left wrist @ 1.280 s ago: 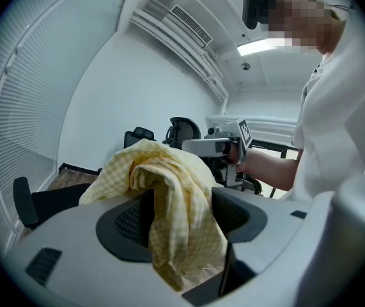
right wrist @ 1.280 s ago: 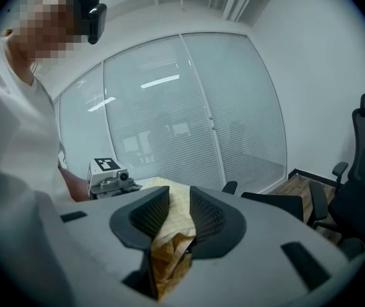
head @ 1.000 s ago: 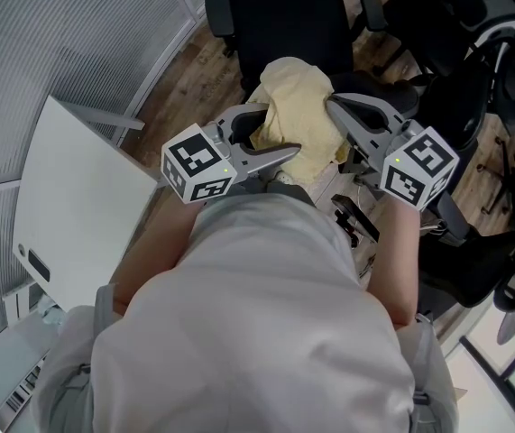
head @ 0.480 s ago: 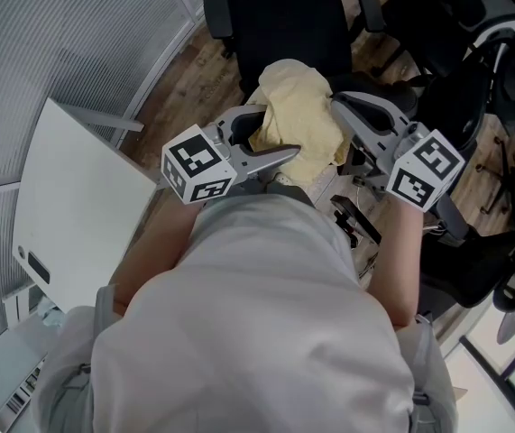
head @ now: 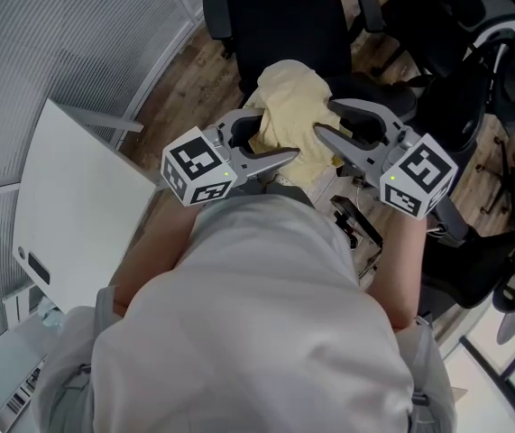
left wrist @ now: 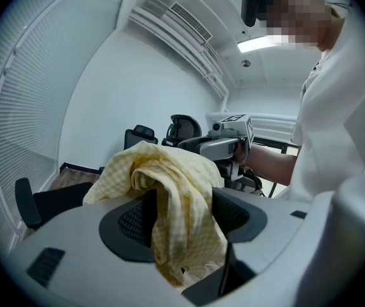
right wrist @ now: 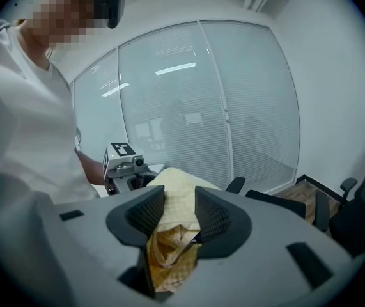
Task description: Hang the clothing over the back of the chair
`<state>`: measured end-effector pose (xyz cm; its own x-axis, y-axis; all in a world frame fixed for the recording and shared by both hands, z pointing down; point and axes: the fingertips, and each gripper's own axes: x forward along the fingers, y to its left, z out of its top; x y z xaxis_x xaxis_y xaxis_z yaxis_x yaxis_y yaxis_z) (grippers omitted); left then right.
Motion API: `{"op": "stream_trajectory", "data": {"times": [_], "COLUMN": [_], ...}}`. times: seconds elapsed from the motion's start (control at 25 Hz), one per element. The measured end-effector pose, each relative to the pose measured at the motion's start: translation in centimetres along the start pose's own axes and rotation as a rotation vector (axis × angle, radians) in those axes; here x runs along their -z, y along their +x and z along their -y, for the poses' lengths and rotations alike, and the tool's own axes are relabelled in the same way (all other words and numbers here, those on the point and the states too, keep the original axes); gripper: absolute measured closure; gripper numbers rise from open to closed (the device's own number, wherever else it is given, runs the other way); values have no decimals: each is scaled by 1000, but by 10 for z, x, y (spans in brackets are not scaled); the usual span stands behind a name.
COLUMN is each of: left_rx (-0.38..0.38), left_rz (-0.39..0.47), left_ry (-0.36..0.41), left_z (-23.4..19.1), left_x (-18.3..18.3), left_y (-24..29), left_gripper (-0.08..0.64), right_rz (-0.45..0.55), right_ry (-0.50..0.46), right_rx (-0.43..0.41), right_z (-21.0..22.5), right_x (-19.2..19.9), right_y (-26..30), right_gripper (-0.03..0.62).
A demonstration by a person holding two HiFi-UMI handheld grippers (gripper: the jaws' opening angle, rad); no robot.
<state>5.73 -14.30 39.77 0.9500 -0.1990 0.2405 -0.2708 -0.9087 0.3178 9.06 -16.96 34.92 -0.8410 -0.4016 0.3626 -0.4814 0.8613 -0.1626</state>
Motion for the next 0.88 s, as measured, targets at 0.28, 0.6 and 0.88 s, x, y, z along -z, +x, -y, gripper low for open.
{"op": "stream_trajectory", "data": {"times": [0.28,0.6,0.88], "left_rx": [-6,-10,-7], "left_rz": [6,10,6], "left_ry": [8,7,7], "left_z": [-1,-1,-2], "left_x": [-4,-4,-4], "left_y": [0,-1,-1], "left_gripper": [287,287,287], "right_rz": [-36,-10,-43], "right_ry": [14,-33,-102], "right_rx": [-35,-54,-77], "right_z": [-6,-10,-18], "right_x": [5,-3,3], "right_y": [2,-5,-2], "right_gripper": [569,569,433]}}
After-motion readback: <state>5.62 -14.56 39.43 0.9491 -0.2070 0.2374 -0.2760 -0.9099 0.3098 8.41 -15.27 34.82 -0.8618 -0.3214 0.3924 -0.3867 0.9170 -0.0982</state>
